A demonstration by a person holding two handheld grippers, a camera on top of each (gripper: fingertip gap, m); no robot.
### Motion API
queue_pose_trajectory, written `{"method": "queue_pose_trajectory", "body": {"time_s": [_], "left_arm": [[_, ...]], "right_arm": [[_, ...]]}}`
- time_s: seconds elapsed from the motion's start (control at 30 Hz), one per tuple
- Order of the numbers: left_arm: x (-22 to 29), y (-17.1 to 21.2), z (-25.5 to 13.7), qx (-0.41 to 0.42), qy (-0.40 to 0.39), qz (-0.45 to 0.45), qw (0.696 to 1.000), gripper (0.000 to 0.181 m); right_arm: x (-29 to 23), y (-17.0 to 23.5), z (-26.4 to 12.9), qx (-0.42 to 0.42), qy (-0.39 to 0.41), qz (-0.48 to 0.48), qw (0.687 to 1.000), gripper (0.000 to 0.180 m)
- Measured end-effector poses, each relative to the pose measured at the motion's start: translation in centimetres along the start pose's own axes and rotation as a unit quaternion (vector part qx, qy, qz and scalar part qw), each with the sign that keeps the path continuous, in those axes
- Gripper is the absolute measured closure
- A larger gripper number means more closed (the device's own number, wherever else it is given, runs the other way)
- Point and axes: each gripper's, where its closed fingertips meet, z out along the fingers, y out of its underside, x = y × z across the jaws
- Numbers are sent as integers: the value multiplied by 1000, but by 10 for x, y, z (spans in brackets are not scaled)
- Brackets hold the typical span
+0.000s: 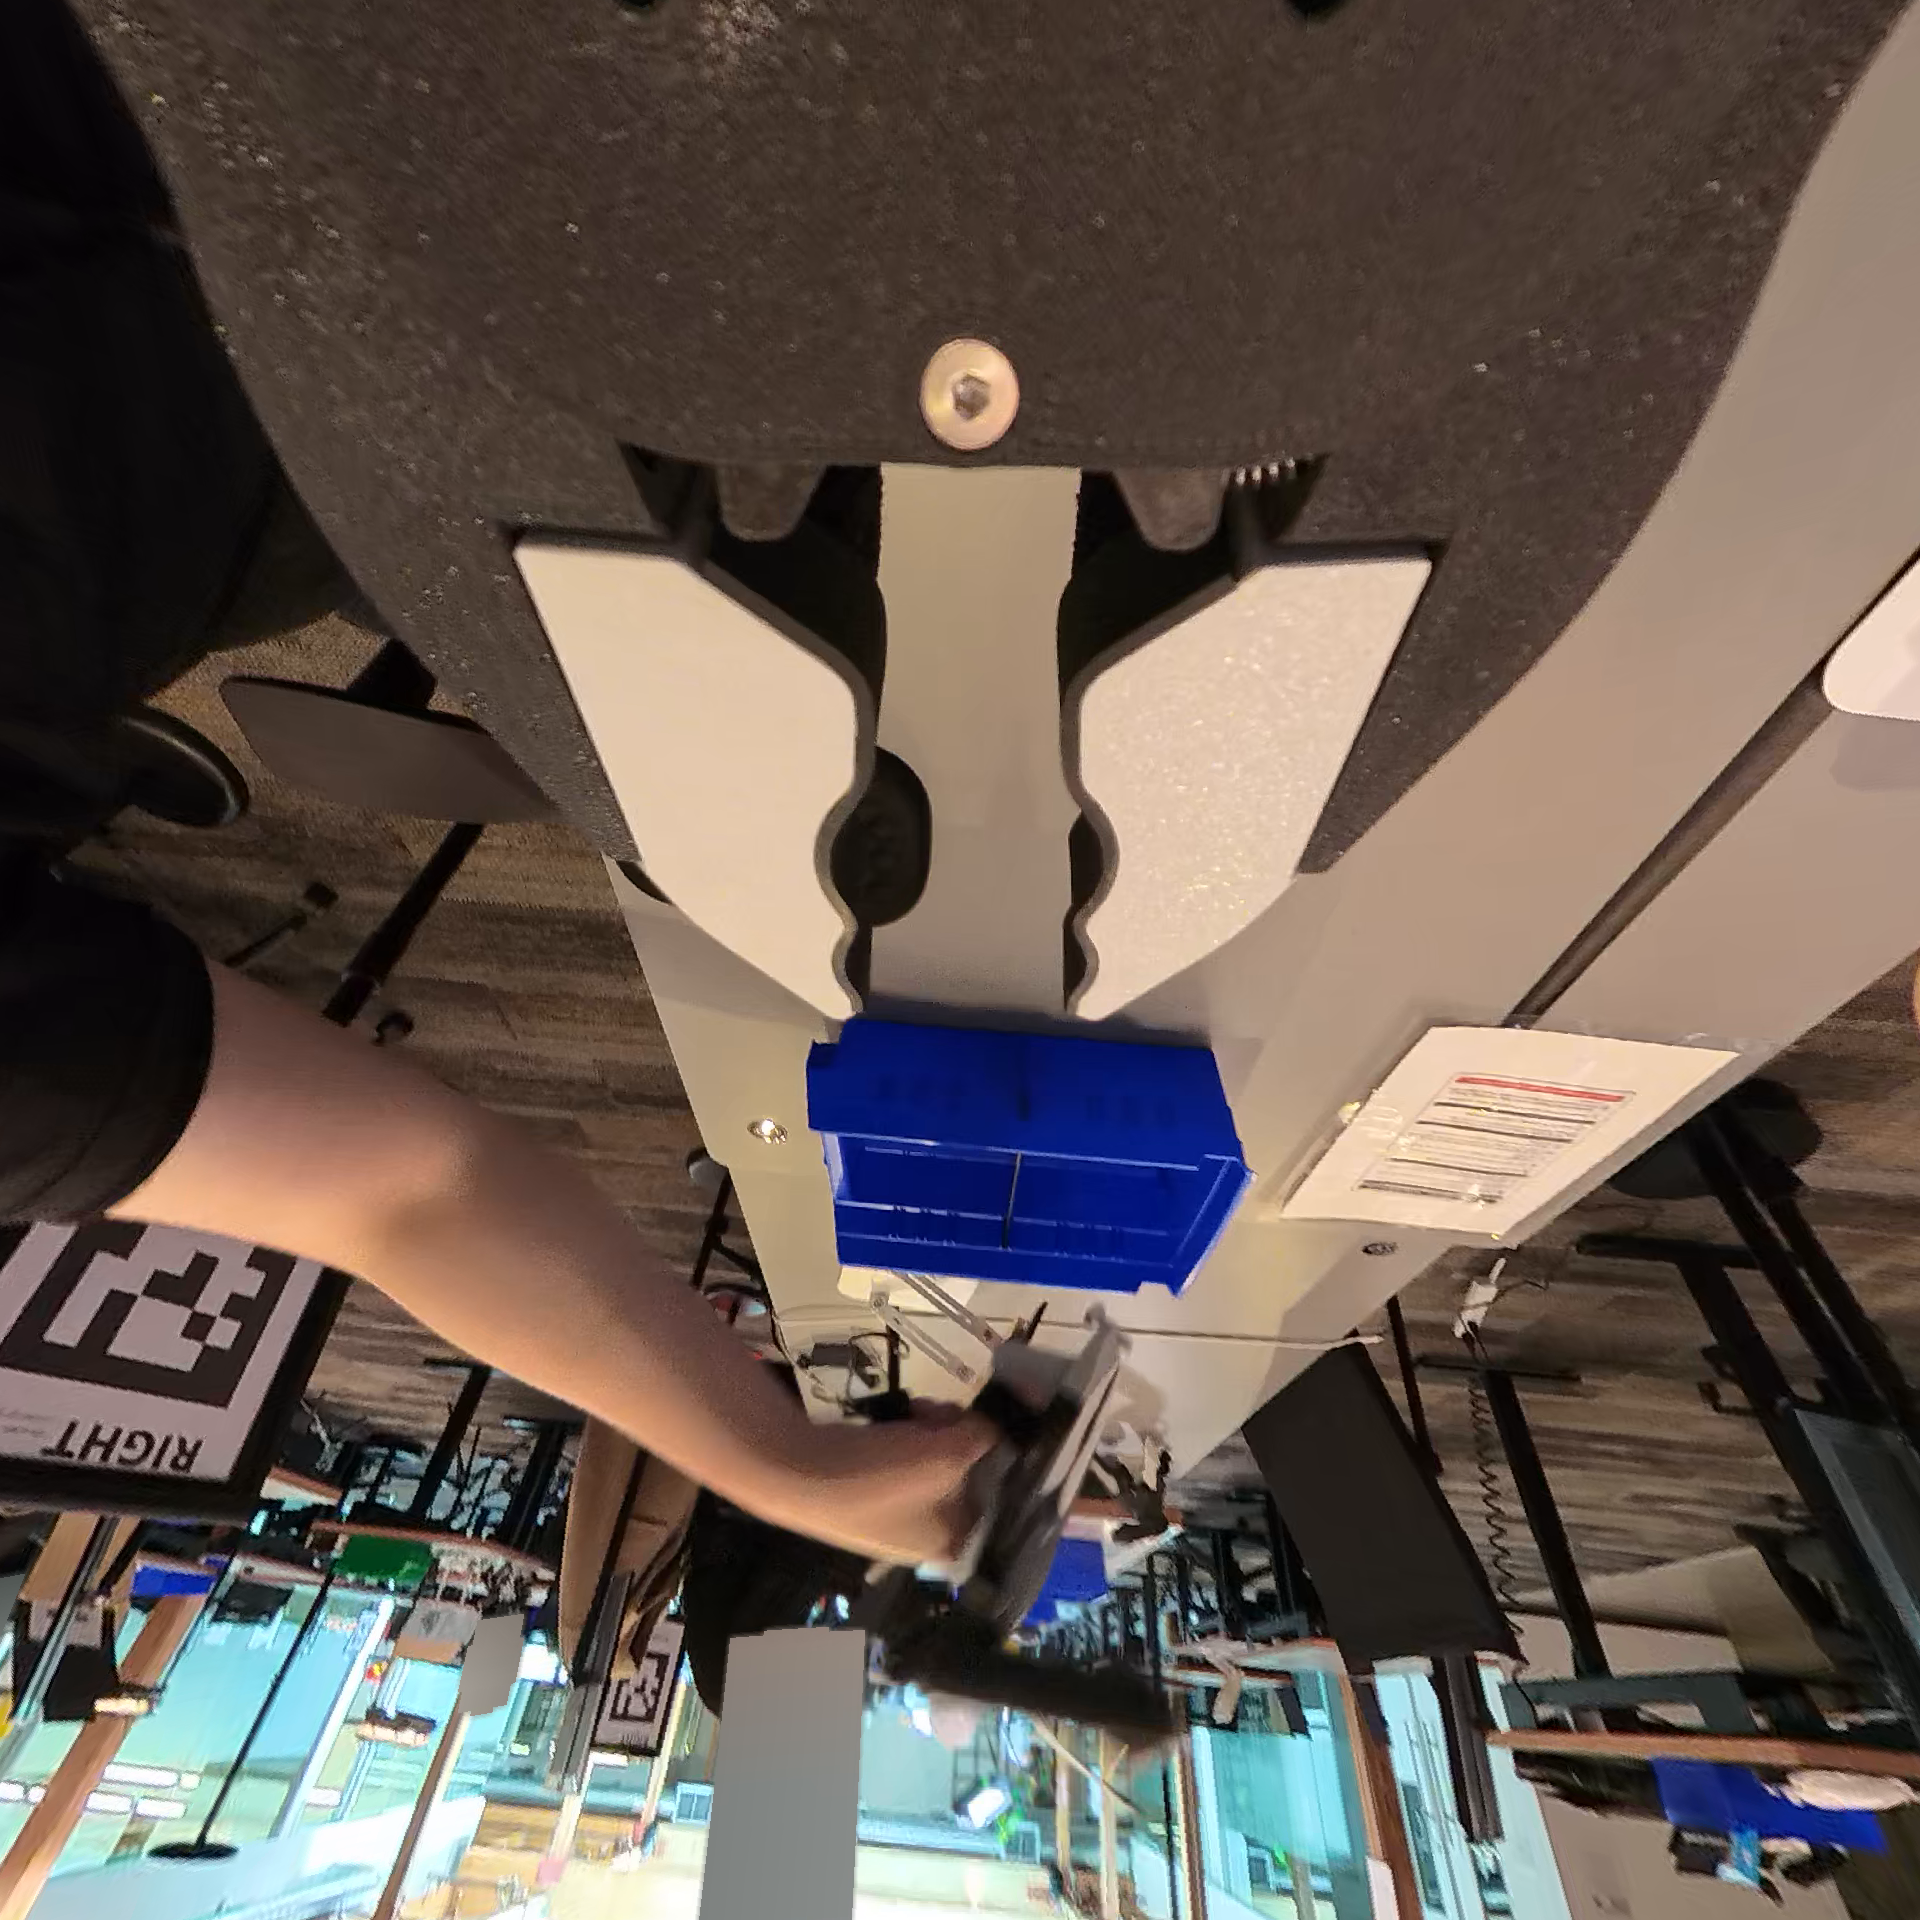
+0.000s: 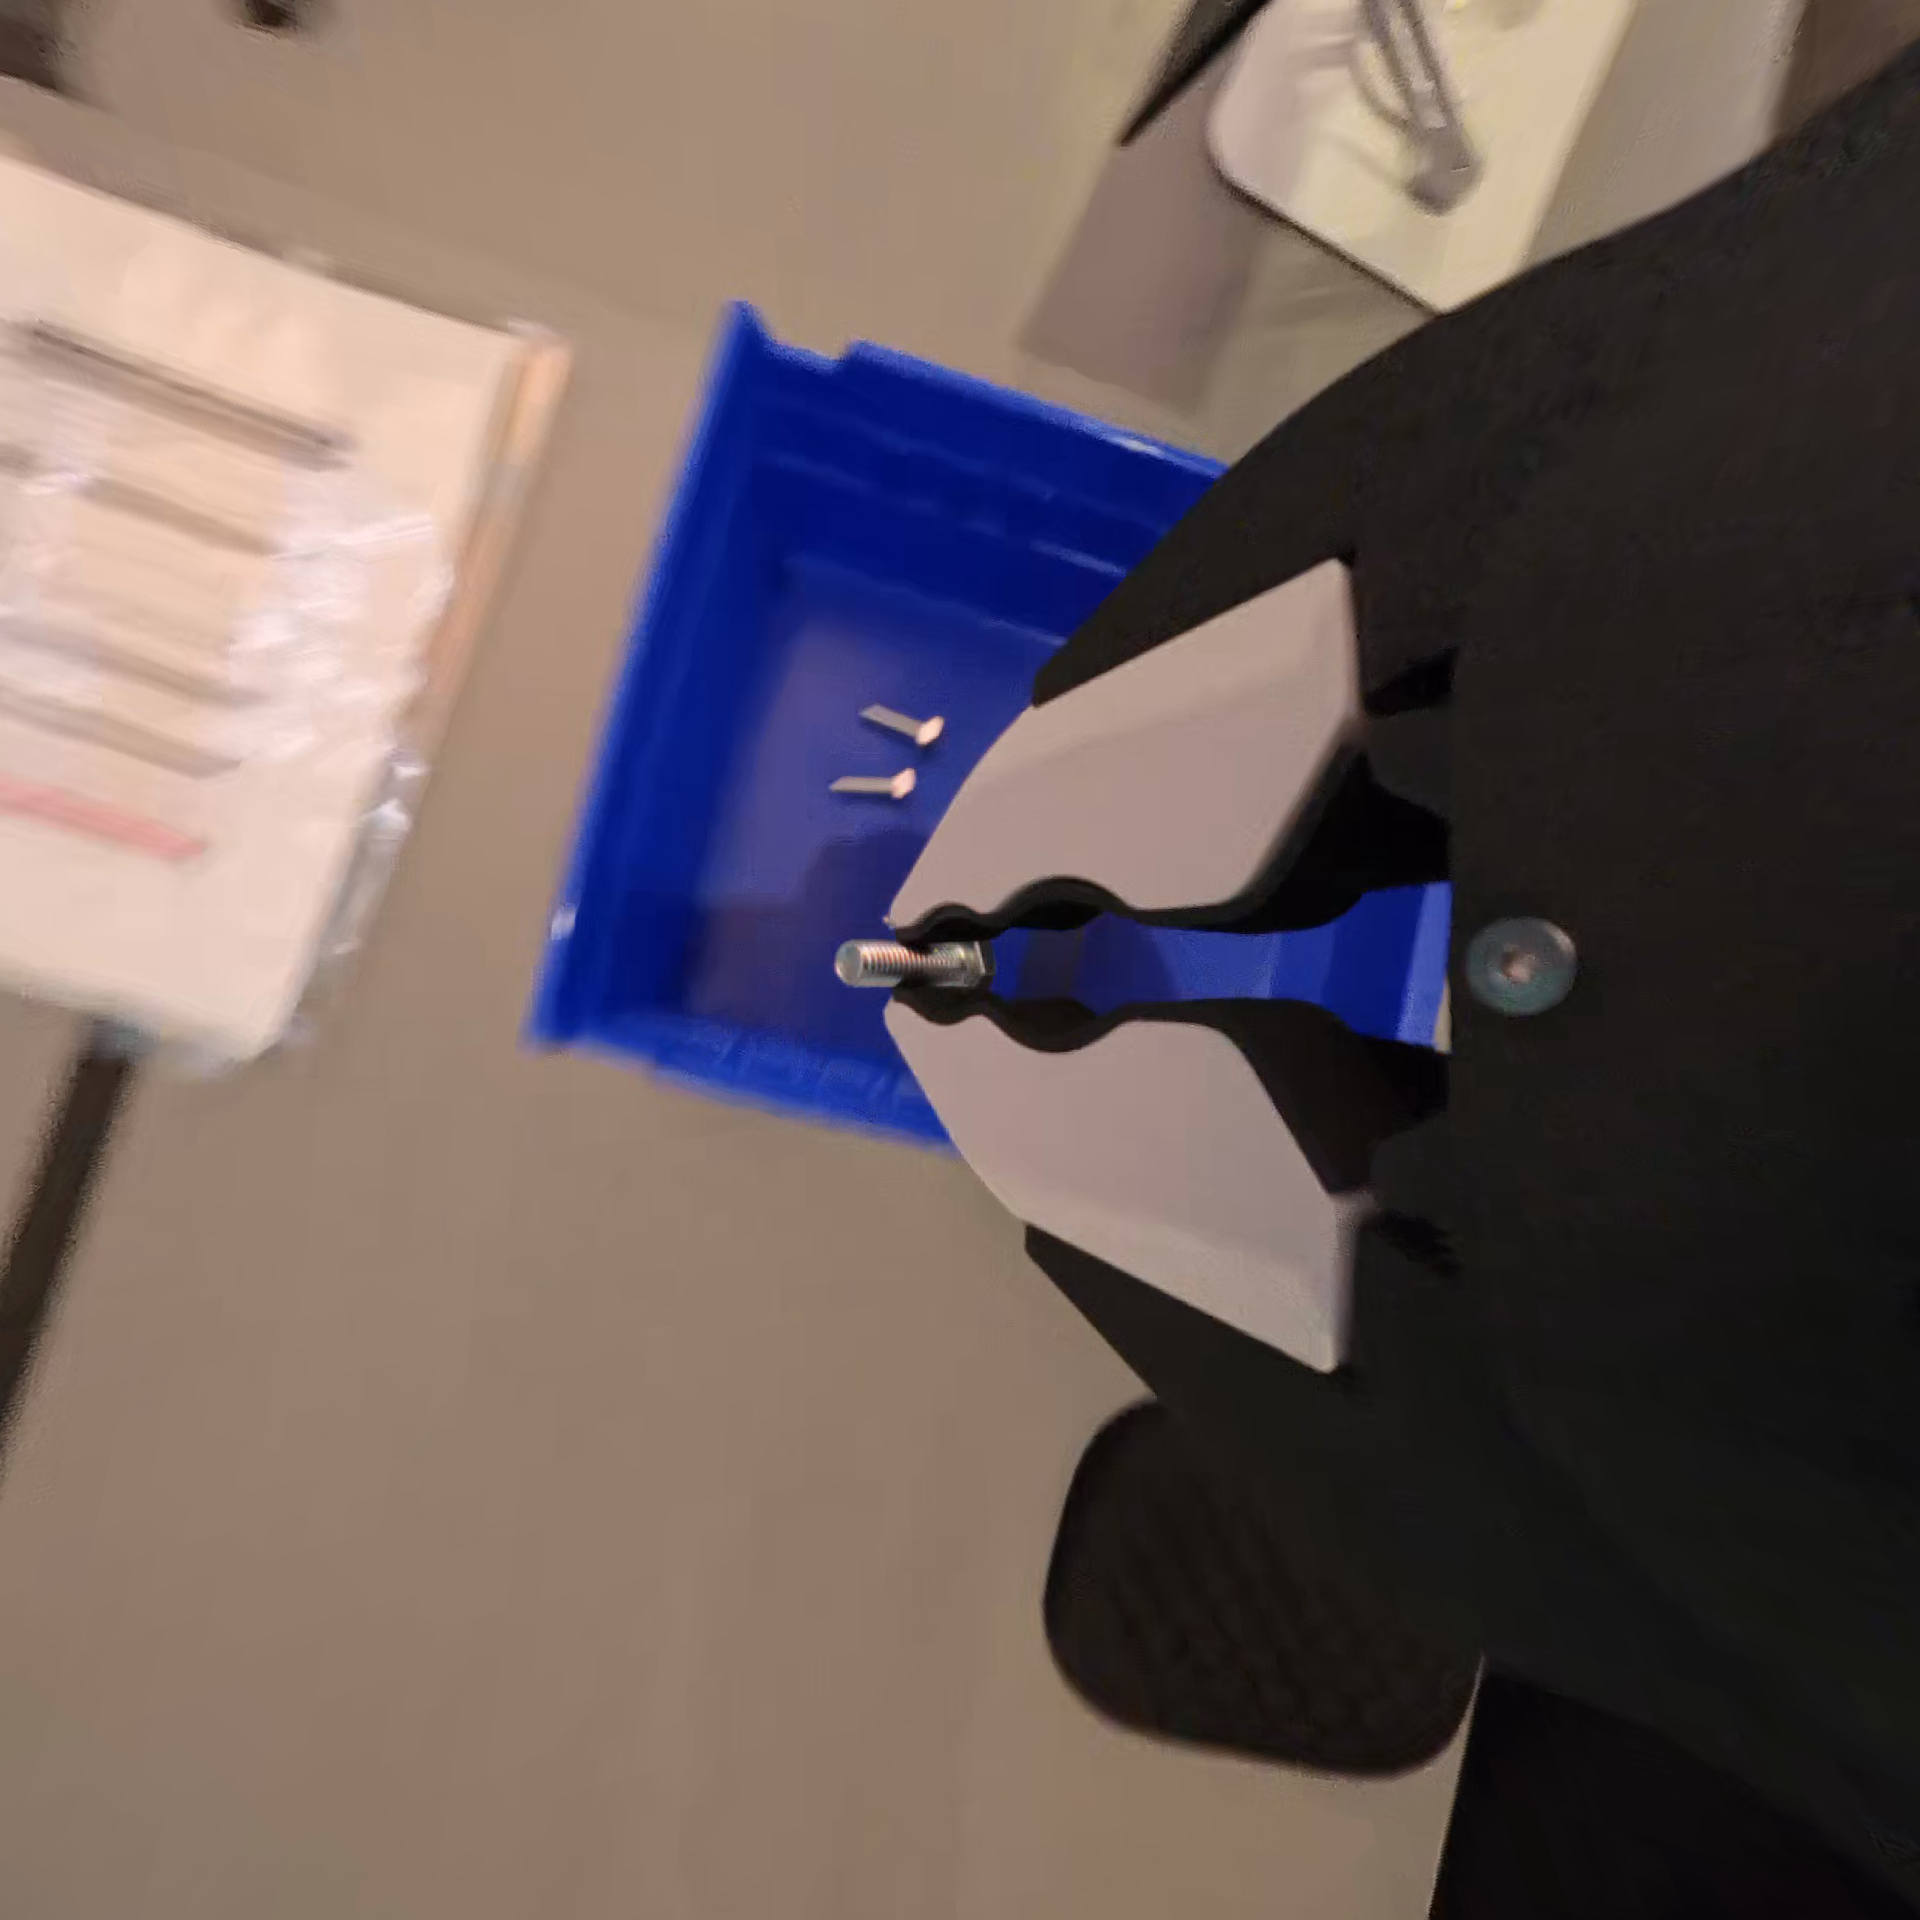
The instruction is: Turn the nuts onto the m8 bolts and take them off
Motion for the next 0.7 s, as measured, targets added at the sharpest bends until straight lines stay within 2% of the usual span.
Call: {"method": "queue_pose_trajectory", "body": {"time_s": [0.1, 0.2, 0.47, 0.7], "left_arm": [[6, 4, 3, -15, 4, 10, 1000, 146], [8, 7, 4, -28, -3, 18, 999, 147], [5, 15, 11, -48, 7, -10, 999, 150], [6, 17, 15, -57, 3, -11, 998, 150]], "right_arm": [[37, 38, 45, -102, 19, 25, 994, 172], [62, 56, 73, -159, 45, 15, 986, 172], [102, 75, 116, -237, 59, -10, 970, 172], [111, 89, 136, -279, 53, -21, 959, 172]]}}
